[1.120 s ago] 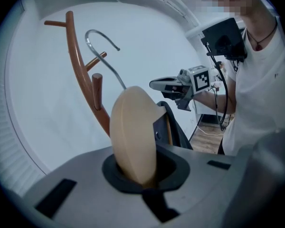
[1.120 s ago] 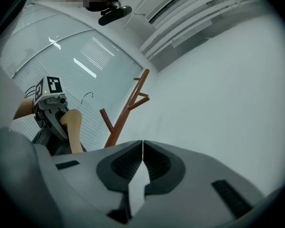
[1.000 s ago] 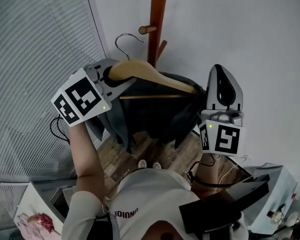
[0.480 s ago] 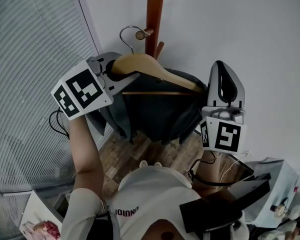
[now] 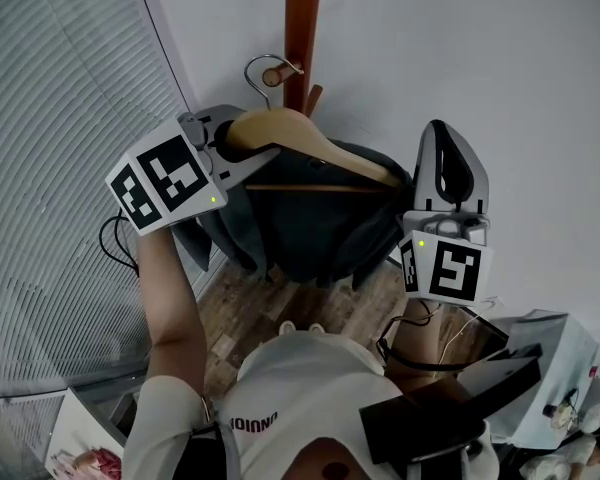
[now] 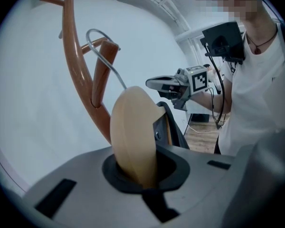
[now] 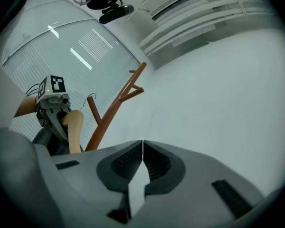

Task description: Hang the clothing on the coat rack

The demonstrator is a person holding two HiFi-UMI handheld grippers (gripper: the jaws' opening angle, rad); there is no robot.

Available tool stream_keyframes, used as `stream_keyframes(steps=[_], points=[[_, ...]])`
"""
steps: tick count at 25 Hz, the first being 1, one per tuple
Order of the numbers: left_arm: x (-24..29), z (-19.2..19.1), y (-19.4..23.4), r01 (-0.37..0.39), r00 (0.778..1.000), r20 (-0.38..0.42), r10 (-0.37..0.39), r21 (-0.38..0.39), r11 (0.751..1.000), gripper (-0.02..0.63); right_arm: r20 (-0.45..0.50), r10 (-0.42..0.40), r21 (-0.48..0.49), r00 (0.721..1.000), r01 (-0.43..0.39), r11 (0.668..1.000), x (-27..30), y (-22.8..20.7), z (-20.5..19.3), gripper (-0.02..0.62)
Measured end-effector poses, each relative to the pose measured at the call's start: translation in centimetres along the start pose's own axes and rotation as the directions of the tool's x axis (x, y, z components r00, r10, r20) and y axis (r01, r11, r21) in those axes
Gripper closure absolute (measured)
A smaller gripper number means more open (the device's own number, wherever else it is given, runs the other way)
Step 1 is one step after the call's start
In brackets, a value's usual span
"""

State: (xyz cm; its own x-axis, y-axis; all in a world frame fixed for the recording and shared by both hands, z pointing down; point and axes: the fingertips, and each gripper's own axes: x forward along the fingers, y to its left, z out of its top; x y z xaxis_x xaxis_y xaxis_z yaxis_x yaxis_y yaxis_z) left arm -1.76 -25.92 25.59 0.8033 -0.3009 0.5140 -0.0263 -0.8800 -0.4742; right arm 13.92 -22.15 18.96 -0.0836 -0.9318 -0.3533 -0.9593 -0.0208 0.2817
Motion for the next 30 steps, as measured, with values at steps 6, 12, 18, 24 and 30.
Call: stream_keyframes(steps=[6, 12, 18, 24, 30], points=[[0.8, -0.4, 0.0, 0.021, 1.000, -0.005, -0.021, 0.001, 1.000, 0.588, -0.007, -0.005, 0.004, 1.000, 0.005, 1.000, 0.3, -0.4, -0.5, 0.574], [1.9, -1.1, 0.3, 0.044, 0.999, -0.016, -0.044, -0.013, 0.999, 0.588, -0.019, -0.011, 0.010, 1.000, 0.012, 1.000, 0.9, -0.9, -1.2, 0.574], [2.8, -1.4, 0.4, 0.049, 0.998, -0.026, -0.049, -0.017, 0.999, 0.588, -0.027, -0.014, 0.014, 1.000, 0.014, 1.000, 1.0, -1.4, -1.8, 0.574], [3.0, -1.7, 0.2, 0.047, 0.999, -0.026, -0.047, -0.027, 0.999, 0.588, -0.032, -0.007, 0.015, 0.999, 0.007, 1.000, 0.8, -1.1, -2.0, 0.574], [3.1, -2.2, 0.7, 0.034, 0.999, -0.029, -0.035, -0.033, 0.999, 0.587, -0.033, -0.003, 0.014, 0.999, 0.003, 1.000, 1.0, -0.9, -1.9, 0.574]])
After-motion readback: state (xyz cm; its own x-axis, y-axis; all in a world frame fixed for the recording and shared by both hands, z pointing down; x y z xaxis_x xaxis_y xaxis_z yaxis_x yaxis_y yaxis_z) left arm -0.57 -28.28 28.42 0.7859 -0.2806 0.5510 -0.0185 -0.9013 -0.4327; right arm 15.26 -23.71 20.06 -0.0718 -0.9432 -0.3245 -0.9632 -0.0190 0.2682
